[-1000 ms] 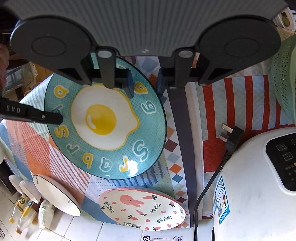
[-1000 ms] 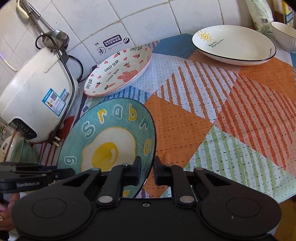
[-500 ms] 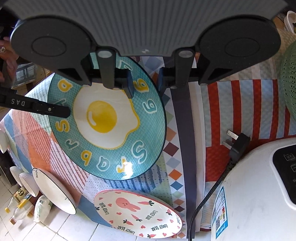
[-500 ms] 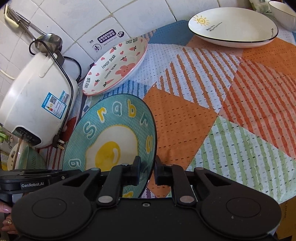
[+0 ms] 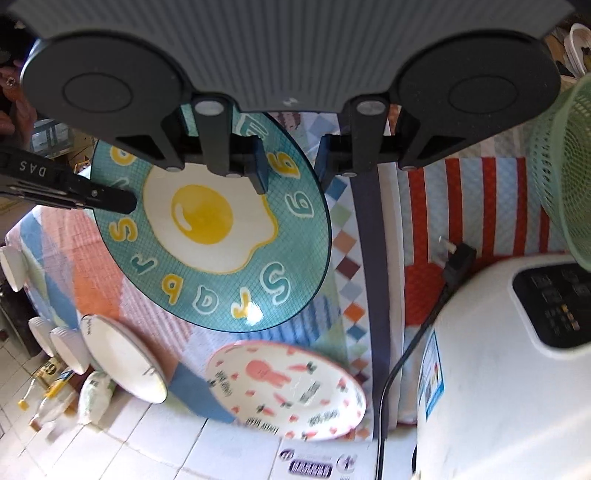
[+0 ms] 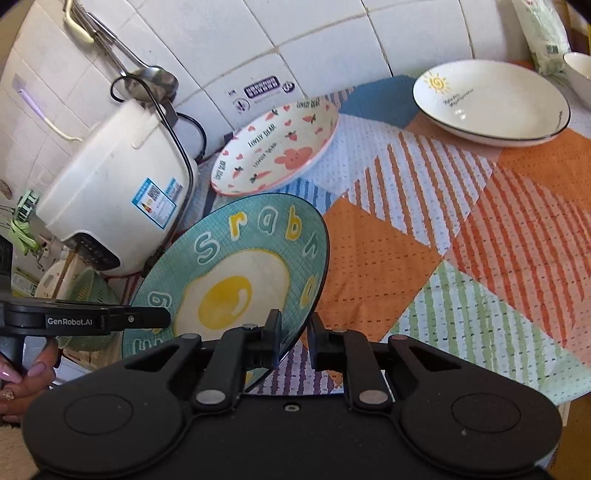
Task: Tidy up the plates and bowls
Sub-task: 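Grasp the rim of the teal egg plate with both grippers and lift, then carry the teal egg plate onto the white sun plate and lower it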
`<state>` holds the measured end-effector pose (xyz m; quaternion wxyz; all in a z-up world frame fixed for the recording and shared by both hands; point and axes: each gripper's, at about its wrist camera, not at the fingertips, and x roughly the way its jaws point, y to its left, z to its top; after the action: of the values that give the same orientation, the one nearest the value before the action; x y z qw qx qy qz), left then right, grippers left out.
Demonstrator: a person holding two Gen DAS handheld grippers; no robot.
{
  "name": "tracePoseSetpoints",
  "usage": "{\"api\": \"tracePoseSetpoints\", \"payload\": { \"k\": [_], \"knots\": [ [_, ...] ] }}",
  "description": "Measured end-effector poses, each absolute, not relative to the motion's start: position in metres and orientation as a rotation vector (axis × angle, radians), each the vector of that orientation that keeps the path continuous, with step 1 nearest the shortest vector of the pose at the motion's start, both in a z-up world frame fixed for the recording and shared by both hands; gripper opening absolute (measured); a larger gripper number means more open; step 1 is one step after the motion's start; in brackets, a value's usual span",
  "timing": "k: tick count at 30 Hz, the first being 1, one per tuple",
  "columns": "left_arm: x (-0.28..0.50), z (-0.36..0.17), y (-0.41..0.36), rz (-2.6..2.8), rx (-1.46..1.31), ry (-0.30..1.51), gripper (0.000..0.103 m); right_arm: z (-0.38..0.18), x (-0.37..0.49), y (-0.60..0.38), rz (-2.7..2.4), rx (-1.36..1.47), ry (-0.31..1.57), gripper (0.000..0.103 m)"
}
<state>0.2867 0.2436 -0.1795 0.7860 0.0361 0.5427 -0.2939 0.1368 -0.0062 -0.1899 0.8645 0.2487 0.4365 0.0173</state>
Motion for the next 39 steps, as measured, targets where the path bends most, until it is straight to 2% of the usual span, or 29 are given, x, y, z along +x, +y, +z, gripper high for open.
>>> {"api": "tracePoseSetpoints", "payload": {
  "k": [13, 18, 24, 30, 39],
  "knots": [
    [0.284, -0.126, 0.19, -0.744, 0.115, 1.109, 0.024, -0.148, 0.109, -0.048, -0.013, 0.521, 0.81, 0.02],
    [0.288, -0.123, 0.15, -0.801, 0.14, 1.147, 0.024, -0.145, 0.095, -0.078, -0.052, 0.537, 0.793, 0.02],
    [0.292, -0.116, 0.089, -0.813, 0.211, 1.088, 0.024, -0.144, 0.102, -0.125, -0.077, 0.538, 0.768, 0.02],
    [0.312, -0.114, 0.036, -0.792, 0.168, 1.07, 0.024, -0.14, 0.116, -0.179, -0.078, 0.511, 0.739, 0.021],
    [0.338, -0.134, -0.029, -0.703, 0.132, 1.061, 0.024, -0.163, 0.148, -0.242, -0.062, 0.513, 0.775, 0.021]
  ]
}}
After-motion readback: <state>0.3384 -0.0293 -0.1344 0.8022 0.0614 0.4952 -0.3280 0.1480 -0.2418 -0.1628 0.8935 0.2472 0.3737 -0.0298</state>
